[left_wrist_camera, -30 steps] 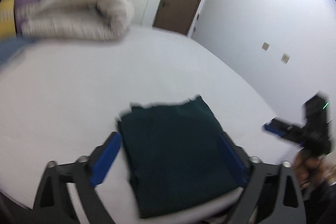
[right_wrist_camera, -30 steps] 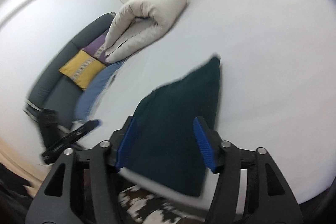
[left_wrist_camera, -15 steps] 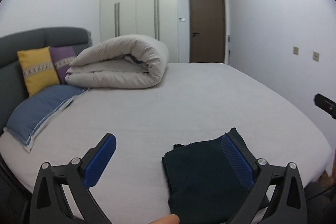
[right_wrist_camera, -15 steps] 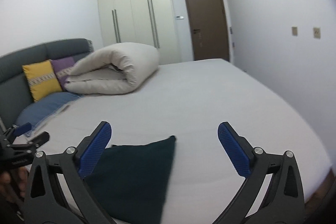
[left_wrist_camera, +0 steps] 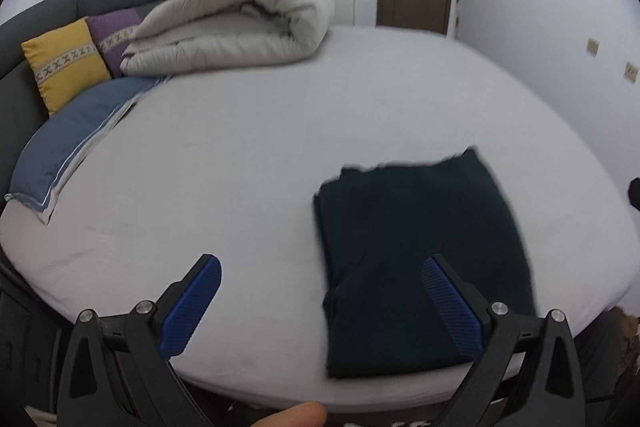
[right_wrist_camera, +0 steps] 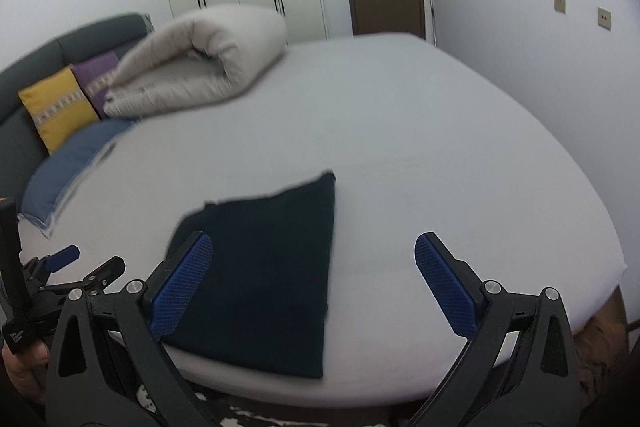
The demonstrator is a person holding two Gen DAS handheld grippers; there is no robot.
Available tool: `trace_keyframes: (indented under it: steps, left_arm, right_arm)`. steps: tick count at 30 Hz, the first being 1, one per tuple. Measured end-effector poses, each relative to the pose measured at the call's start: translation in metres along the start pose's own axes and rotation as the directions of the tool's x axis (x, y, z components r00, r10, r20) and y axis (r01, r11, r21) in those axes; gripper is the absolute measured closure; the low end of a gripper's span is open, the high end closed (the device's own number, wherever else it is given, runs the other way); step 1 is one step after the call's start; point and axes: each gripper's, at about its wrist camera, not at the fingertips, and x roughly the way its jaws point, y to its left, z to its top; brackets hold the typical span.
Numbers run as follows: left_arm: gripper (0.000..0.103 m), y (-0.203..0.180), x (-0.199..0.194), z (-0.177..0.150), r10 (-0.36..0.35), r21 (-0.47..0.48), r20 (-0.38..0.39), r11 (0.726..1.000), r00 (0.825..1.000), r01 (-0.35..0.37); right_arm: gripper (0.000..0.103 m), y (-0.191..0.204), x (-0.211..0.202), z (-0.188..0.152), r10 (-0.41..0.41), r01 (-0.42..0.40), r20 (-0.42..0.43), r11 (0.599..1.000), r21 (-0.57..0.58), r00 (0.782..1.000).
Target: Fold small clothes
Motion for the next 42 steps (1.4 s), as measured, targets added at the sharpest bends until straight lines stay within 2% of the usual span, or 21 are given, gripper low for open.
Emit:
trace_keyframes:
  steps: [7,11,14,42]
  left_arm:
    - [0.0,0.004,0.017,-0.016,0.002,-0.009,-0.038,1.0,0.999,-0.002]
    - [0.0,0.006,0.024,-0.022,0.002,-0.011,-0.055,1.0,0.998,-0.003]
    - [0.0,0.009,0.03,-0.026,0.007,-0.018,-0.071,1.0,0.997,-0.008]
    - [0.0,0.005,0.035,-0.034,0.003,-0.028,-0.096,1.0,0.995,-0.006]
  right_arm:
    - [0.0,0.01,0.053,-0.04,-0.036,0.034,-0.124,0.999,-0.013,0.992]
    - [0.0,0.019,0.088,-0.063,-0.074,0.066,-0.164,0.996,-0.053,0.984]
    - [0.0,0.019,0.103,-0.074,-0.073,0.064,-0.19,0.996,-0.055,0.979]
    - [0.0,0.018,0.111,-0.063,-0.055,0.043,-0.227,0.997,-0.059,0.972]
